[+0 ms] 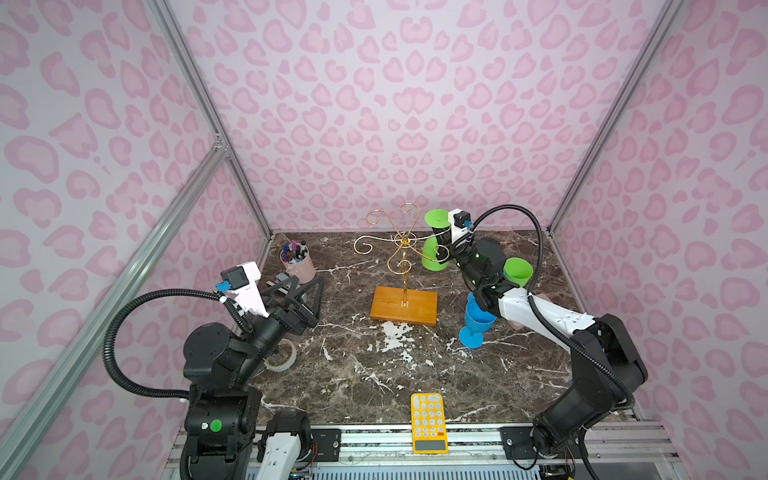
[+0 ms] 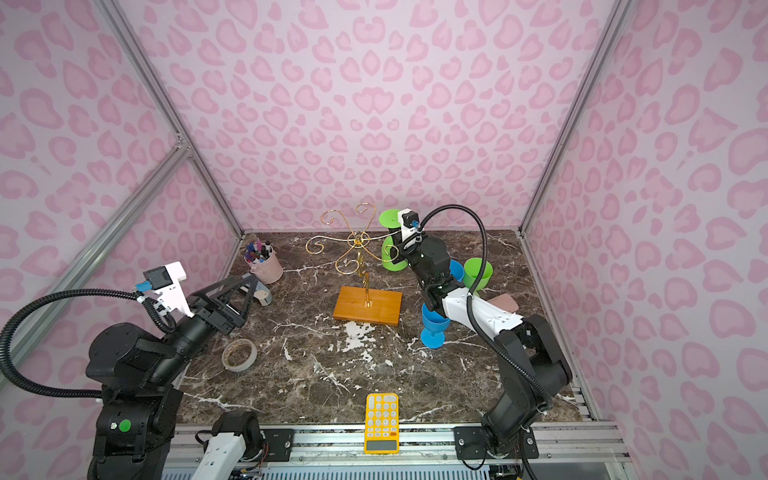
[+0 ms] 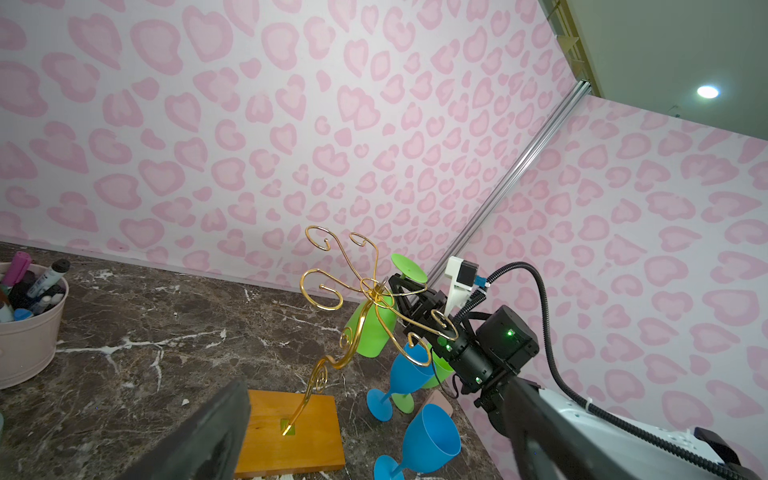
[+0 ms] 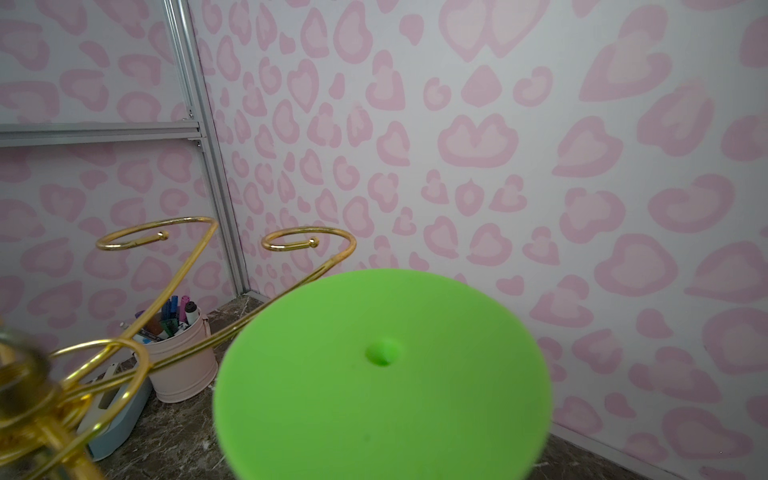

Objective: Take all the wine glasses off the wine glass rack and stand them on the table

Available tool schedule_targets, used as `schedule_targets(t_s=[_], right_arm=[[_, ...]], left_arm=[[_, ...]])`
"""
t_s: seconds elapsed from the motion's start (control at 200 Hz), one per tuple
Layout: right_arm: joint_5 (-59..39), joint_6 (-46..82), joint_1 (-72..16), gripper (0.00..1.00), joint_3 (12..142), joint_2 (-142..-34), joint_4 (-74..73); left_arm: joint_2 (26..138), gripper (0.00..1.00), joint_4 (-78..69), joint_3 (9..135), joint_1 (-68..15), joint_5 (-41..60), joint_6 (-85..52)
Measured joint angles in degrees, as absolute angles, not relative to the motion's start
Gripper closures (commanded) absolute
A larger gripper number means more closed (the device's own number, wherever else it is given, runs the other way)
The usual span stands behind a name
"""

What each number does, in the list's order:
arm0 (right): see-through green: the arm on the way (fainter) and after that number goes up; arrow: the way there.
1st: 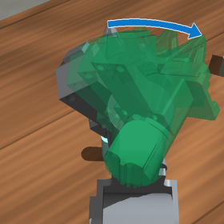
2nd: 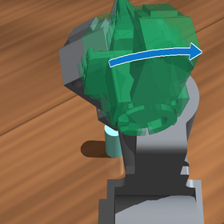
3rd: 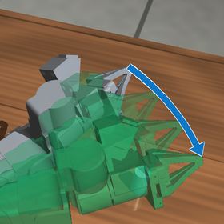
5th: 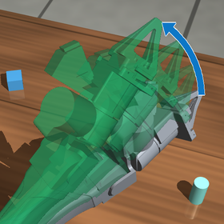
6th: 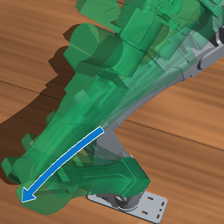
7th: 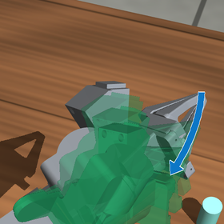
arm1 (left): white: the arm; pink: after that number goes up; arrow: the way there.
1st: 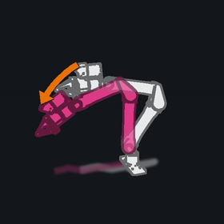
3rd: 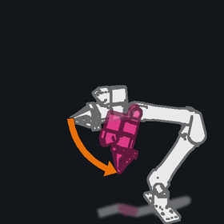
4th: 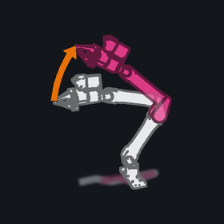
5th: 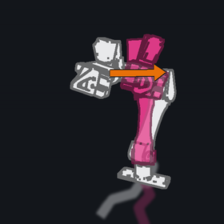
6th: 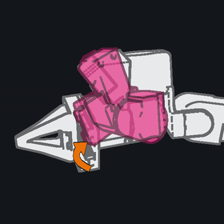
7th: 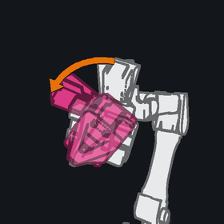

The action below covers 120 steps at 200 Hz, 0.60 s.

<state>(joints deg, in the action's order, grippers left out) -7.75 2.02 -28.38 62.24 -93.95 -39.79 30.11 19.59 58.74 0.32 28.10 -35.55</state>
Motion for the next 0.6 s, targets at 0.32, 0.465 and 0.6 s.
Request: schedule_targets(t_s=[0.32, 0.465, 0.6], right_arm=[[-7.79, 2.63, -28.34, 1.0, 63.53, -94.15, -37.89], [-7.81, 3.49, -28.23, 1.0, 63.94, -94.65, -37.89], [-7.79, 3.77, -28.23, 1.0, 63.53, -94.65, -38.37]], left_arm=[[31.97, 0.04, 19.35, 58.96, 0.32, 28.29, -36.03], [31.59, 0.04, 18.87, 58.76, 0.32, 28.29, -36.51], [31.92, 0.03, 17.61, 58.08, 0.32, 28.56, -37.39]])
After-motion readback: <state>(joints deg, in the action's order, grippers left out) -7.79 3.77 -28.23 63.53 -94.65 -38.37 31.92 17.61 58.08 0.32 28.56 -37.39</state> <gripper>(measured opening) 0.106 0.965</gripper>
